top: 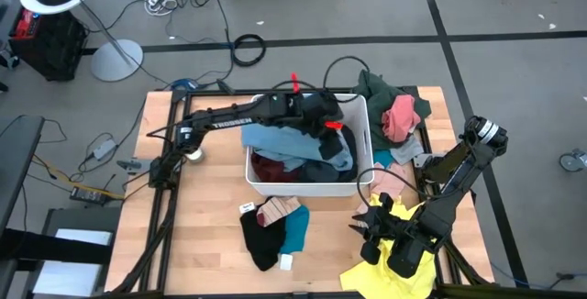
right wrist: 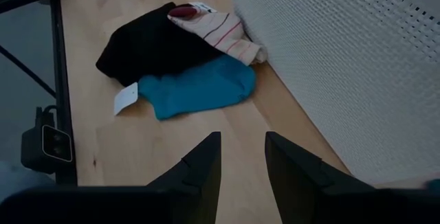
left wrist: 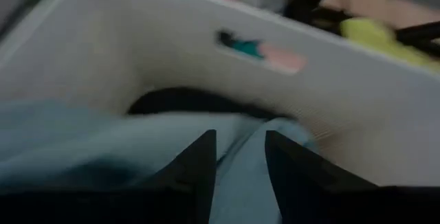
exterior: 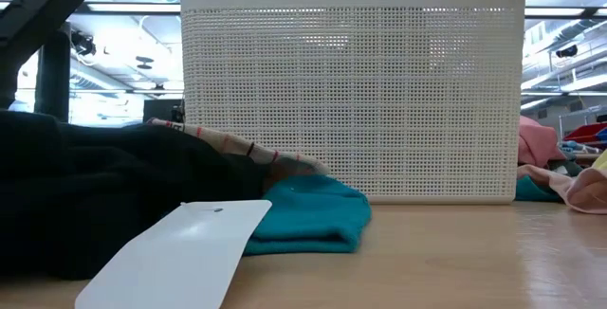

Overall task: Sort clothes
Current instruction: Put the blue pants into the laundry bin

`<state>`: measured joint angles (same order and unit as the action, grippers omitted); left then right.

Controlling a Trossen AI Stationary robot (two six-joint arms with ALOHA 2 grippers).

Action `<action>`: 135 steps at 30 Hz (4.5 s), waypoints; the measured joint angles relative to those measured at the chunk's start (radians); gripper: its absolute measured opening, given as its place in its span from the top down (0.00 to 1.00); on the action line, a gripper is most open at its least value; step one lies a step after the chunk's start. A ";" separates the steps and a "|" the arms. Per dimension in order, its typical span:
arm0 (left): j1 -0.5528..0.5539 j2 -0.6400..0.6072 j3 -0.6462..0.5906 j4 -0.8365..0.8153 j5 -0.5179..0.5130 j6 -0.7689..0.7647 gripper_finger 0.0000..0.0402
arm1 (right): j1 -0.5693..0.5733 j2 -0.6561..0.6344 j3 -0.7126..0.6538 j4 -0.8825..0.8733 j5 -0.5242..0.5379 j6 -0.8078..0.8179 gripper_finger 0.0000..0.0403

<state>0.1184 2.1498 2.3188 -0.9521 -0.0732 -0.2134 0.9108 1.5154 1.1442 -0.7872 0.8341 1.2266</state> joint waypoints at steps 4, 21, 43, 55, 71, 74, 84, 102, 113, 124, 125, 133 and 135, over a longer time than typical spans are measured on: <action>0.000 -0.037 0.016 -0.096 -0.078 0.026 0.67 | 0.000 0.000 0.000 -0.002 0.000 0.000 0.72; -0.076 -0.246 -0.016 -0.220 -0.086 0.083 0.67 | 0.000 0.000 0.000 -0.011 0.000 0.001 0.72; -0.220 -0.867 -0.846 0.038 -0.219 -0.053 0.67 | 0.000 0.000 0.000 -0.010 -0.007 0.002 0.72; -0.216 -1.392 -1.541 0.553 -0.464 -0.189 0.67 | -0.012 0.000 0.000 -0.011 0.015 0.021 0.72; 0.101 -1.521 -1.911 0.777 -0.220 -0.363 0.67 | -0.012 0.000 0.000 -0.016 0.023 0.046 0.72; 0.175 -1.522 -1.912 0.777 -0.116 -0.304 0.67 | -0.011 0.000 0.000 -0.016 0.026 0.046 0.72; 0.166 -1.522 -1.912 0.746 0.096 -0.106 0.67 | -0.013 0.000 0.000 -0.015 0.027 0.041 0.72; 0.075 -1.332 -1.912 0.826 -0.203 0.101 0.67 | -0.025 0.000 0.000 -0.016 0.030 0.030 0.72; 0.075 -1.279 -1.912 0.926 -0.296 0.100 0.68 | -0.025 0.000 0.000 -0.015 0.029 0.037 0.72; 0.075 -1.281 -1.869 1.079 -0.342 0.131 0.99 | -0.025 0.000 0.000 -0.014 0.029 0.037 0.72; 0.075 -1.281 -1.851 1.081 -0.349 0.139 0.99 | -0.025 0.000 0.000 -0.011 0.029 0.037 0.72; 0.075 -1.279 -1.651 1.090 -0.324 0.269 1.00 | -0.025 0.000 0.000 -0.002 0.029 0.032 0.72; 0.075 -1.267 -1.598 1.099 -0.259 0.288 1.00 | -0.025 0.000 0.000 -0.002 0.031 0.028 0.72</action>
<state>0.1932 0.8827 0.7204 0.1464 -0.3325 0.0750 0.8860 1.5159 1.1442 -0.7895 0.8651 1.2549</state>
